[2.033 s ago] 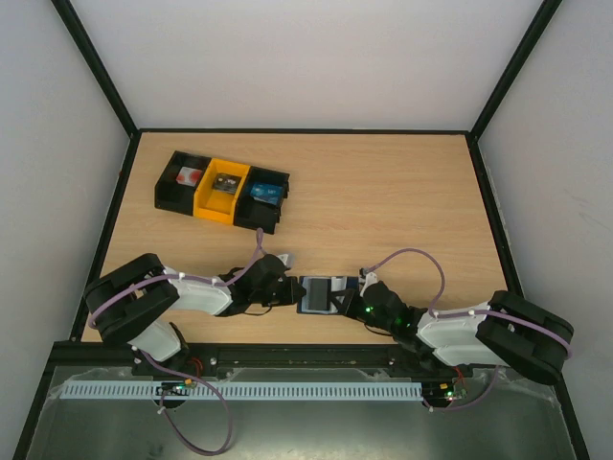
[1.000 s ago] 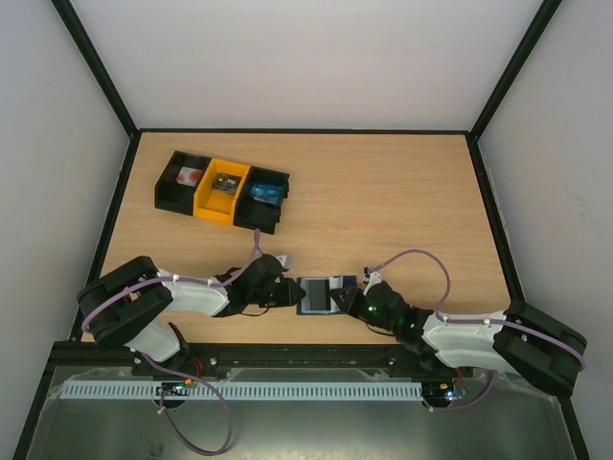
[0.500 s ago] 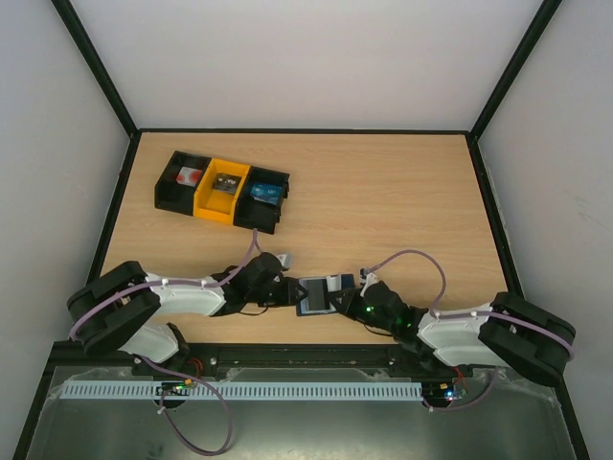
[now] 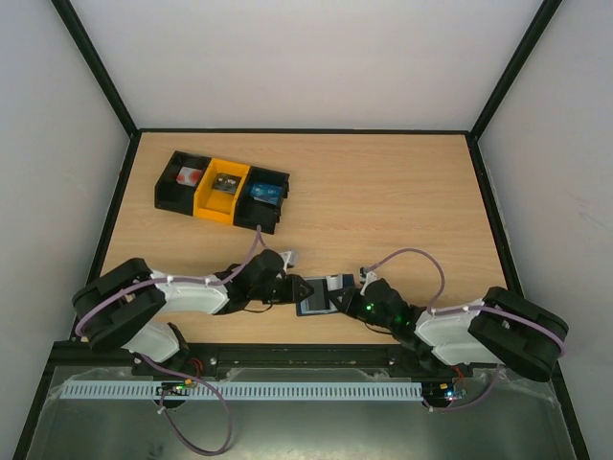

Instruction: Take the credit cards out of the card holder

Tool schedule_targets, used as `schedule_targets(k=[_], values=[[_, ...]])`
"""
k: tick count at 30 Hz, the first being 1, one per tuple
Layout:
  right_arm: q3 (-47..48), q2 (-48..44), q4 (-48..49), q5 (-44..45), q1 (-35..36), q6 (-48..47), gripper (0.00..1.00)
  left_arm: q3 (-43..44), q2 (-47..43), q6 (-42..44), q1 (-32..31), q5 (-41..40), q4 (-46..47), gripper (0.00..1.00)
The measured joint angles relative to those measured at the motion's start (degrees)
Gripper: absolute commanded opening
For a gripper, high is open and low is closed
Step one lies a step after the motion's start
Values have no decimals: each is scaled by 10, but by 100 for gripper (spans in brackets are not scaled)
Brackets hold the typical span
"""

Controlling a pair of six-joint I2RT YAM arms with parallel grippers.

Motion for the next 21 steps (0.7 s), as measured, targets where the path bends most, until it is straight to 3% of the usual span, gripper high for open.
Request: schedule_targets(k=[13,18,21], values=[[0,66,64,-18,0,-9,16,-17,76,-10,13,26,106,18],[0,112,119,-32,-1,-6,4,-31,73,-17,19,31,124,19],[-1,142,154,-37,-3,1,2,-35,67,-18,20,28,120,20]])
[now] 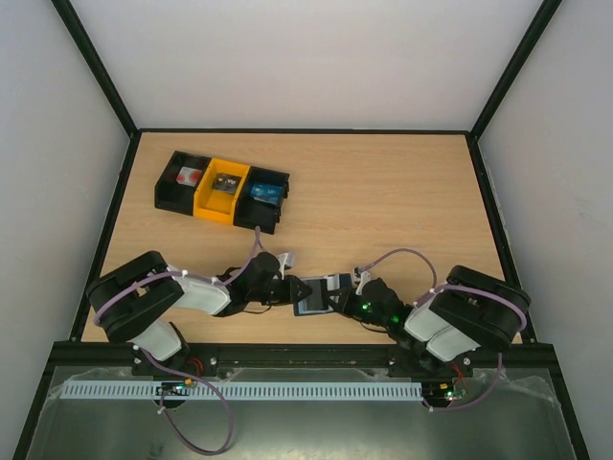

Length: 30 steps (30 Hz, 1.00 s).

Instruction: Take the credit cards out of the card holder

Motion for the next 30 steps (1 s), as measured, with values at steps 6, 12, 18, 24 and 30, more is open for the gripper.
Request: schedule_targets(k=[6,12,18,24,30], values=[[0,52,69,-6,-1,13,2,-6,-8,-1,6,-3,-2,22],[0,90,118,-7,-1,26,2,-12,-10,-2,13,0,5,22],[0,99,132,-6,-1,37,2,-19,-9,-1,18,1,19,22],[0,78,122,2,-1,43,2,-22,-2,-1,19,4,33,22],[0,-37,-1,30,-1,35,2,-28,0,-4,19,3,48,23]])
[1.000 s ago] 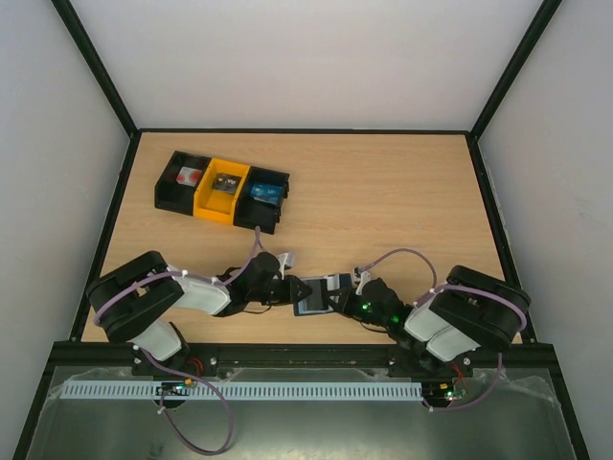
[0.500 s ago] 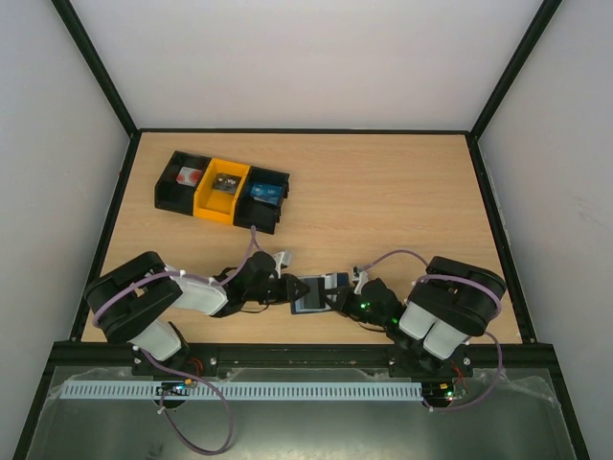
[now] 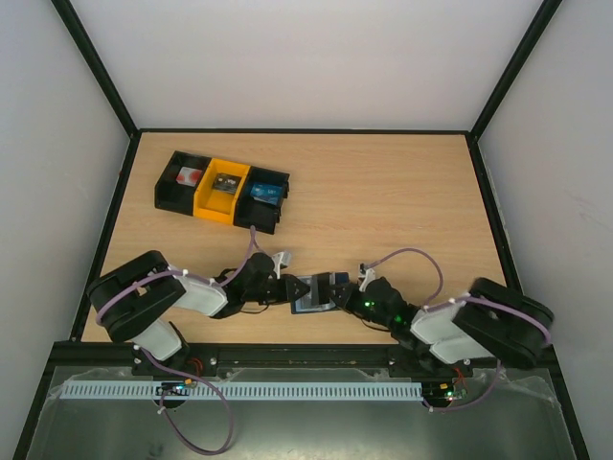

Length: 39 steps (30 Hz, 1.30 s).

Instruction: Take the credit cards out of the card holder

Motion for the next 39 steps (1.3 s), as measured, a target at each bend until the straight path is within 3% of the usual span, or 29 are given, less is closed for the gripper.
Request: schedule_targets(k=[6,12,20,29,39], values=[[0,-187,-189,45,0,-19,2,-1,4,-1,0,0,8,23],[0,-343,-343,76,0,-53,2,-3,-11,-11,1,7,0,33],[25,-441,-490,111,0,-129,2,55,-128,1,1,-2,-187,46],[91,-429,-500,175,0,-230,2,127,-229,19,3,-68,-310,68],[147,-283,-403,224,0,-449,2,202,-263,40,14,-131,-444,68]])
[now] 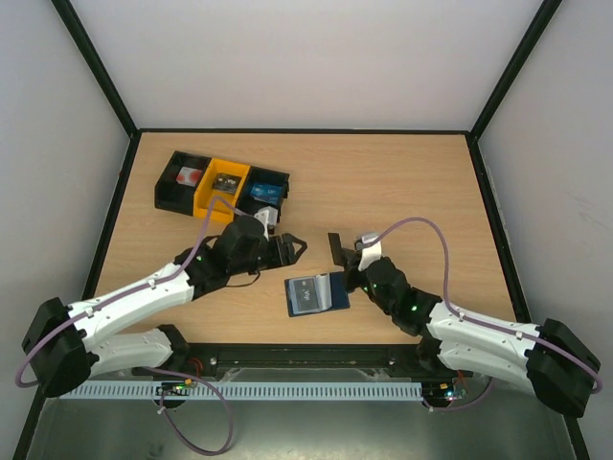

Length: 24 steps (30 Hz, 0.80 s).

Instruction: Take the credit cards out of the card holder

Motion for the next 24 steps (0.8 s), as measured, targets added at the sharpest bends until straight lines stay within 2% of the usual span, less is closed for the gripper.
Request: schedule_targets(k=[5,10,18,24], values=[[-6,-9,90,-2,0,-156,2,77,11,13,2,9,-34,66],[-19,-8,179,-3,0,-278,2,106,26,10,2,32,-32,66],[-18,43,261,2,1,-398,2,139,63,-16,2,77,-4,67],[-8,92,293,33,29,-454,2,145,80,-22,11,79,3,62]])
